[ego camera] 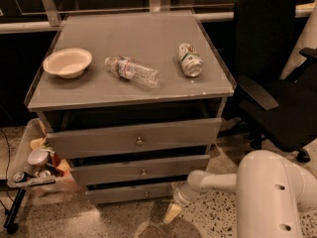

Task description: Open bottom drawer

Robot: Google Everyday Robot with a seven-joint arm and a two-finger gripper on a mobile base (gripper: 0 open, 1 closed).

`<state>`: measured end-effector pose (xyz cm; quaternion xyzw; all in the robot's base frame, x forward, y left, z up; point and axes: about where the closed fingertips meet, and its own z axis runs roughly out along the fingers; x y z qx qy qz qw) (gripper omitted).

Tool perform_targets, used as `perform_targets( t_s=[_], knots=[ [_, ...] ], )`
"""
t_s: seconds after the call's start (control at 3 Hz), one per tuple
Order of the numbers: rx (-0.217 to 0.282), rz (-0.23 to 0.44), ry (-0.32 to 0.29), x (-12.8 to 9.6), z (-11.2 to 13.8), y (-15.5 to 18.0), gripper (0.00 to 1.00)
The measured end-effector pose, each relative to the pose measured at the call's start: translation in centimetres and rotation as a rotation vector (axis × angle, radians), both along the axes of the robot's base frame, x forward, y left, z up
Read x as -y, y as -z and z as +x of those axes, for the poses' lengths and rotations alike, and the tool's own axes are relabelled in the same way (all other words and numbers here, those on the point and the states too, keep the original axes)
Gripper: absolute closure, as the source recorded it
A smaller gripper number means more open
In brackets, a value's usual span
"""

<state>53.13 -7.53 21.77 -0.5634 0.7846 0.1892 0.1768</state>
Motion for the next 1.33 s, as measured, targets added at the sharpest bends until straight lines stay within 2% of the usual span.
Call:
perform_targets(
  t_s=[1.33],
  knots=[
    [0.074, -0.003, -0.001, 1.6, 3.5, 1.0, 0.00]
  ],
)
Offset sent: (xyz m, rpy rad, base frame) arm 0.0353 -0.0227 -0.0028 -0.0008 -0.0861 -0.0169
